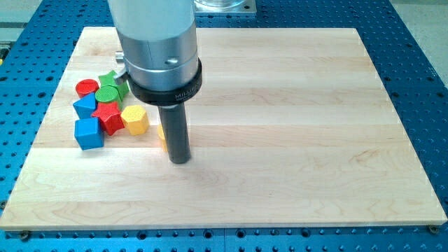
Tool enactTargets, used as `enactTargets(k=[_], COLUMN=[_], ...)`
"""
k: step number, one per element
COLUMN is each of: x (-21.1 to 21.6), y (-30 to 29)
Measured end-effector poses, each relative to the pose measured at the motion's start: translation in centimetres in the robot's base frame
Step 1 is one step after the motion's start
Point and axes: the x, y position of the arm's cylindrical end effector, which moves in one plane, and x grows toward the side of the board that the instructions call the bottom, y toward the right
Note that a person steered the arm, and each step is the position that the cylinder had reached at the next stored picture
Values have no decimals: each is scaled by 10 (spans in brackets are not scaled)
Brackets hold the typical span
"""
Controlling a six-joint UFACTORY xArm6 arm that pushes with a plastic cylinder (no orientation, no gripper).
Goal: Push the heart into the hexagon
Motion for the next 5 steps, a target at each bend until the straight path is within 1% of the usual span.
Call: enactTargets(k=[1, 2, 3, 4, 5], x=[-9, -6, -30, -45, -44], y=[-55, 4, 34, -27, -2])
